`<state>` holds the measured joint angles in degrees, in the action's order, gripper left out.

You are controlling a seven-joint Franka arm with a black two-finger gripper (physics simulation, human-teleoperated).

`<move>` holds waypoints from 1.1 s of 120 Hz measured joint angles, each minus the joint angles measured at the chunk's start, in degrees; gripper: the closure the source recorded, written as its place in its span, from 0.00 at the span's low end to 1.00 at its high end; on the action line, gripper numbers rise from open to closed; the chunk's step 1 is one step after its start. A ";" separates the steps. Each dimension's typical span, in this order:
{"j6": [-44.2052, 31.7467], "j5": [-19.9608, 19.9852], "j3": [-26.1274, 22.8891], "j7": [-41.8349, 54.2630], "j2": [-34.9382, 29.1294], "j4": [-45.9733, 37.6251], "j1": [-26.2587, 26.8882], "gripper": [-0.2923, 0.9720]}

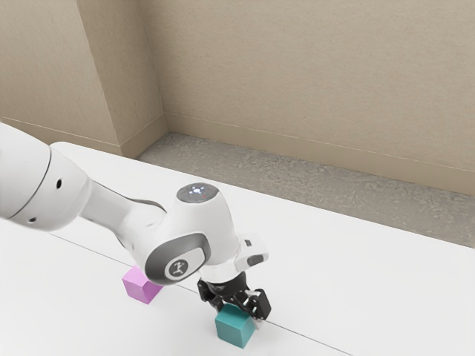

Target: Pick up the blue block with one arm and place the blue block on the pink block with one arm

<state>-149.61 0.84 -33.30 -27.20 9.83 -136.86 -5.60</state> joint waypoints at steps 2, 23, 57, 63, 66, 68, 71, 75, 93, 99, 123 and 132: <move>-0.03 -0.03 0.04 -0.01 0.03 0.00 0.02 0.25; -0.10 -0.38 0.17 -0.11 0.63 0.00 0.13 0.26; 0.09 -0.65 0.77 -0.32 1.09 0.00 0.20 0.38; 0.15 -0.66 0.95 -0.42 1.08 0.00 0.20 0.41; 0.18 -0.67 1.02 -0.48 1.06 0.00 0.20 0.42; 0.20 -0.68 1.05 -0.53 1.05 0.00 0.20 0.43; 0.25 -0.70 1.10 -0.60 1.02 0.00 0.20 0.45; 0.41 -0.73 1.16 -0.70 0.86 0.00 0.20 0.47; 4.41 -1.48 2.46 -1.30 -7.46 -0.07 -0.29 0.49; 6.90 -2.42 4.20 -1.47 -11.49 -0.21 0.21 0.48; 15.83 -5.87 15.92 -0.53 -18.41 -0.74 -0.87 0.48; 18.25 -6.51 17.83 0.15 -20.04 -1.21 -0.90 0.48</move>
<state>-131.36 -5.66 -15.48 -27.05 -10.20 -138.07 -6.50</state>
